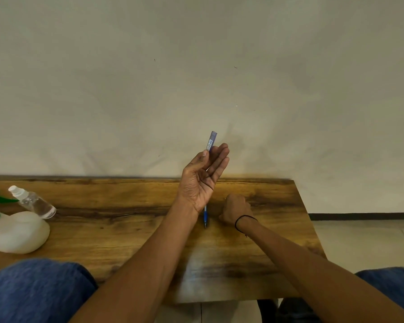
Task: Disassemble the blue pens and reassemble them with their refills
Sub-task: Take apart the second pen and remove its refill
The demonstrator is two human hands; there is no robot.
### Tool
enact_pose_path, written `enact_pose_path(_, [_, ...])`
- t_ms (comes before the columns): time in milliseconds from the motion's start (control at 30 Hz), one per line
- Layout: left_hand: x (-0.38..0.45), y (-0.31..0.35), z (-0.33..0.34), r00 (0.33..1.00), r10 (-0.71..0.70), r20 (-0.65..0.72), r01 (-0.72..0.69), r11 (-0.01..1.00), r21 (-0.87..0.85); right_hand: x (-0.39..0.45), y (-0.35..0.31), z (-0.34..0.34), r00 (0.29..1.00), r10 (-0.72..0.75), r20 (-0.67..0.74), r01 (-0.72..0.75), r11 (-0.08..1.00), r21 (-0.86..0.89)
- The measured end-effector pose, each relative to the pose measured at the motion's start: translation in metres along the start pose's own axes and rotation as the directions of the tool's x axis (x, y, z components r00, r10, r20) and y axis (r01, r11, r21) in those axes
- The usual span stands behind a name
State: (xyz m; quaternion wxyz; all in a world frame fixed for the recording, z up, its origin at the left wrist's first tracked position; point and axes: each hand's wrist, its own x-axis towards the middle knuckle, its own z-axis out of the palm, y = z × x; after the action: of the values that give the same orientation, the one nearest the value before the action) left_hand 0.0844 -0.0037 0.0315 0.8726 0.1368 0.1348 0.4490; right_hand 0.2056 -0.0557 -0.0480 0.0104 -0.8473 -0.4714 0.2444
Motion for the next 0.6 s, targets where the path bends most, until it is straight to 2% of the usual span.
enact_pose_path(167, [0.000, 0.004, 0.001, 1.000, 0.003, 0.002, -0.003, 1.000, -0.011, -0.001, 0.018, -0.029, 0.998, 0.049, -0.033, -0.048, 0.998, 0.030])
enact_pose_path(300, [-0.001, 0.002, 0.003, 1.000, -0.003, 0.000, 0.003, 1.000, 0.001, -0.002, 0.020, -0.067, 0.997, 0.022, -0.078, -0.014, 0.995, 0.096])
enact_pose_path(400, [-0.002, 0.001, 0.003, 1.000, -0.005, -0.001, 0.005, 1.000, 0.009, -0.003, 0.016, -0.096, 0.995, -0.004, -0.096, 0.025, 0.974, 0.225])
enact_pose_path(500, [-0.002, 0.000, 0.002, 1.000, -0.011, 0.001, 0.011, 1.000, 0.023, -0.009, 0.014, -0.116, 0.994, -0.026, -0.102, 0.067, 0.903, 0.424])
enact_pose_path(600, [-0.002, 0.000, 0.001, 1.000, -0.007, 0.007, 0.006, 0.999, 0.039, -0.013, 0.007, -0.133, 0.978, -0.085, -0.190, 0.176, 0.824, 0.538])
